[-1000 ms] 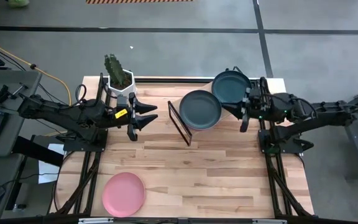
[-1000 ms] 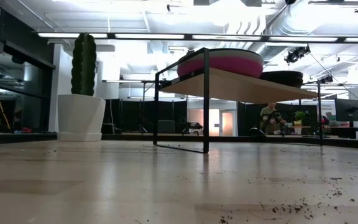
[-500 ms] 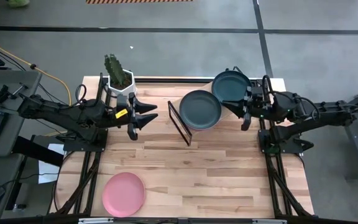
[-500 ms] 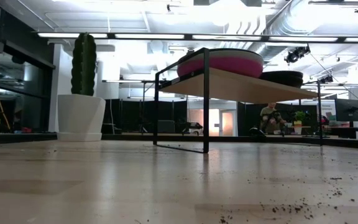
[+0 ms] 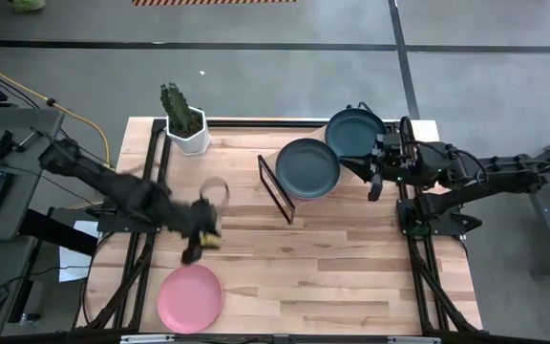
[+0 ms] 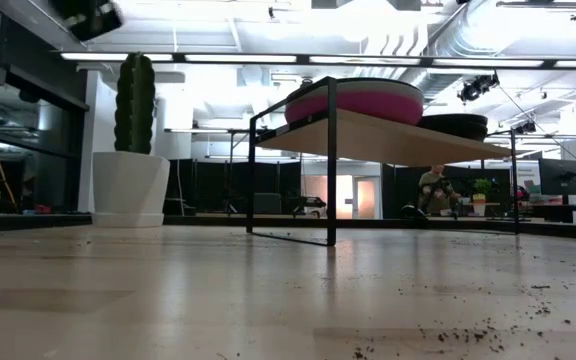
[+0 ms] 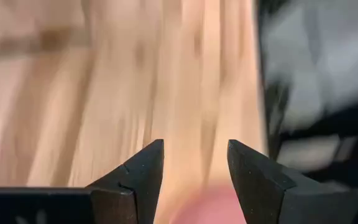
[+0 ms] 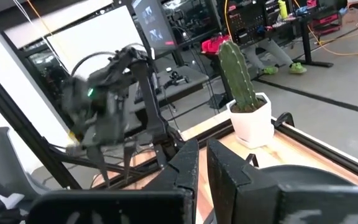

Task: Place and stack plates onto a shelf
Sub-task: Stack the pink plate on top of the left black plate on the shelf

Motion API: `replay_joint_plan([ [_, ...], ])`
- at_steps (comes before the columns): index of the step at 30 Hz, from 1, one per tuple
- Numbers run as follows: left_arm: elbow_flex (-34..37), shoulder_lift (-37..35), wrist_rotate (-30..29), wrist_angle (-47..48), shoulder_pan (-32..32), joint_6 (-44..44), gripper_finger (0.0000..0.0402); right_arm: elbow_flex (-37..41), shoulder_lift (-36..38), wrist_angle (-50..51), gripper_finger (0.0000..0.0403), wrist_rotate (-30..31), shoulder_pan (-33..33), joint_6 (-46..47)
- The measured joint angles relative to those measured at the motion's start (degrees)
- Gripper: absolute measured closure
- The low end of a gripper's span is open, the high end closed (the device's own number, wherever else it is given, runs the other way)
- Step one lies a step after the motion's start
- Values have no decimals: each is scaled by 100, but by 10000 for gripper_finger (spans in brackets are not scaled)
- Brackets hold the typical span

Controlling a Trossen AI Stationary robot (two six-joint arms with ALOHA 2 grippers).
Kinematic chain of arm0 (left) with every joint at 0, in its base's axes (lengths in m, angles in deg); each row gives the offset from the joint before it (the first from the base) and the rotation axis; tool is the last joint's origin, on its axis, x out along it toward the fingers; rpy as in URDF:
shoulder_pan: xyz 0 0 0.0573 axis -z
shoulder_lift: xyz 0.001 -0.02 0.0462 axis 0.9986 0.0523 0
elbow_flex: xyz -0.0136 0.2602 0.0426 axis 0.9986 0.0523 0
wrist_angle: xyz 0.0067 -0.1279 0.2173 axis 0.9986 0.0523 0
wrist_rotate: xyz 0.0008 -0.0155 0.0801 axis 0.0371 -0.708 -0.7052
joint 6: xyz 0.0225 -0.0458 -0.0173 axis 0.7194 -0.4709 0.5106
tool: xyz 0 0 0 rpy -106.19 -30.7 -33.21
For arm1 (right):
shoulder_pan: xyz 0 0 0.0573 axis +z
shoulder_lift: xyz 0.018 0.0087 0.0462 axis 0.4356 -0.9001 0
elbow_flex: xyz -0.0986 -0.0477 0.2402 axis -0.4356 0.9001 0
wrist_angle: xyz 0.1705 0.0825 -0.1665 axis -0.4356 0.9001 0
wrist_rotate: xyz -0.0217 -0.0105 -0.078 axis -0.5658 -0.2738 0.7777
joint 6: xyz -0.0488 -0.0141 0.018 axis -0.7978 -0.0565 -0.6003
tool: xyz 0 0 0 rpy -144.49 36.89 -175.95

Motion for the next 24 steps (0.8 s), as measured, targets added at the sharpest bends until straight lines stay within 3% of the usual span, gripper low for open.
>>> replay_joint_plan([
  [6, 10, 1058, 45, 1234, 1010, 1136, 234, 2, -155, 13, 387, 2, -2, 0],
  [10, 11, 1707, 52, 1175, 1285, 1833, 234, 2, -278, 13, 387, 0, -2, 1],
  [15, 9, 2337, 359, 610, 1169, 2404, 234, 2, -404, 16, 387, -1, -1, 2],
  [24, 9, 2968, 951, 468, 846, 2743, 234, 2, -444, 250, 387, -88, -2, 290],
])
